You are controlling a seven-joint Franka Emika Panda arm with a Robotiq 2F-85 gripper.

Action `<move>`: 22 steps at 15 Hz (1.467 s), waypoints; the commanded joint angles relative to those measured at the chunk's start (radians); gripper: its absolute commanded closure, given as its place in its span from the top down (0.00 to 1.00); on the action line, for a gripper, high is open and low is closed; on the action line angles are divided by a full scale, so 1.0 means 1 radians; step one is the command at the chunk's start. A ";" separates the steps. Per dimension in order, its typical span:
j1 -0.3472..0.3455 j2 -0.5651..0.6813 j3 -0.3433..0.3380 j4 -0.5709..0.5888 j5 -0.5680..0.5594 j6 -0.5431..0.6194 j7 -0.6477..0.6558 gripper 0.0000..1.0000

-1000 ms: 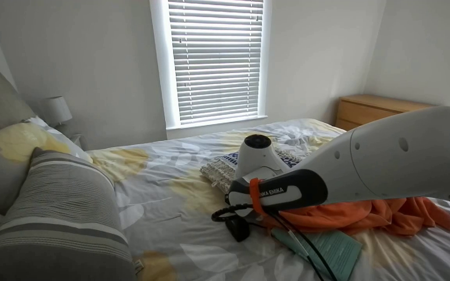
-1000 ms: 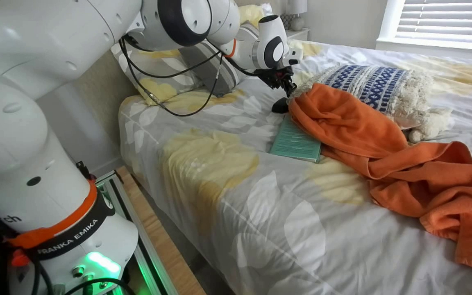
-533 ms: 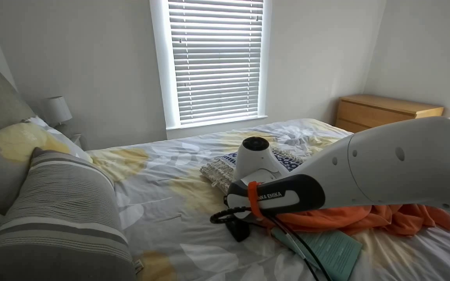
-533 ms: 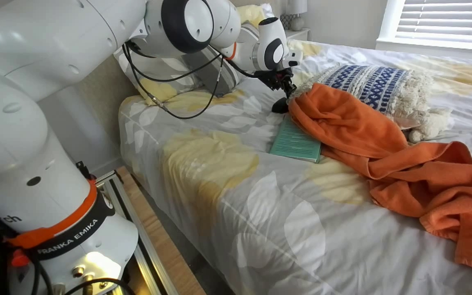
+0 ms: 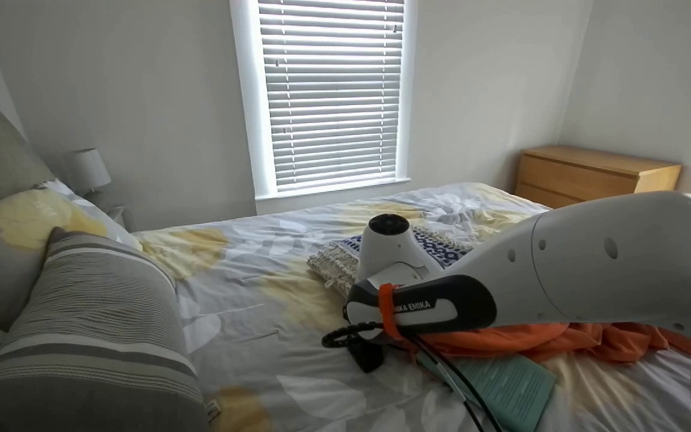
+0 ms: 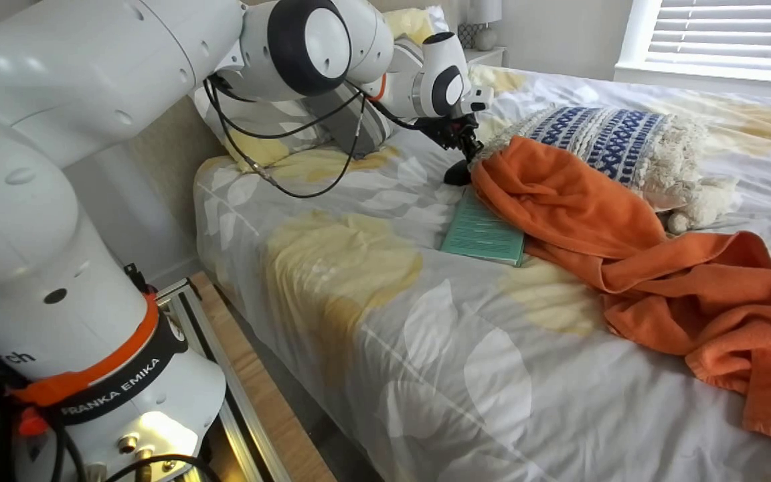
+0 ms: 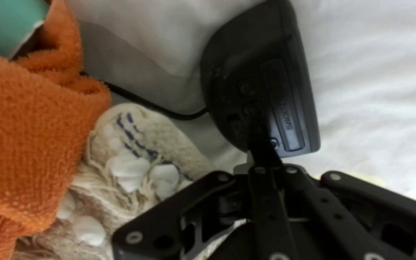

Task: Push a button on the black appliance

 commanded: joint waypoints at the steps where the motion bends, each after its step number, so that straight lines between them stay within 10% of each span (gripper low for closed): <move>1: 0.000 0.050 -0.002 0.075 -0.026 -0.053 -0.010 0.00; 21: -0.013 0.097 0.027 0.224 -0.065 -0.156 -0.182 0.00; 22: -0.010 0.076 0.029 0.213 -0.059 -0.163 -0.170 0.26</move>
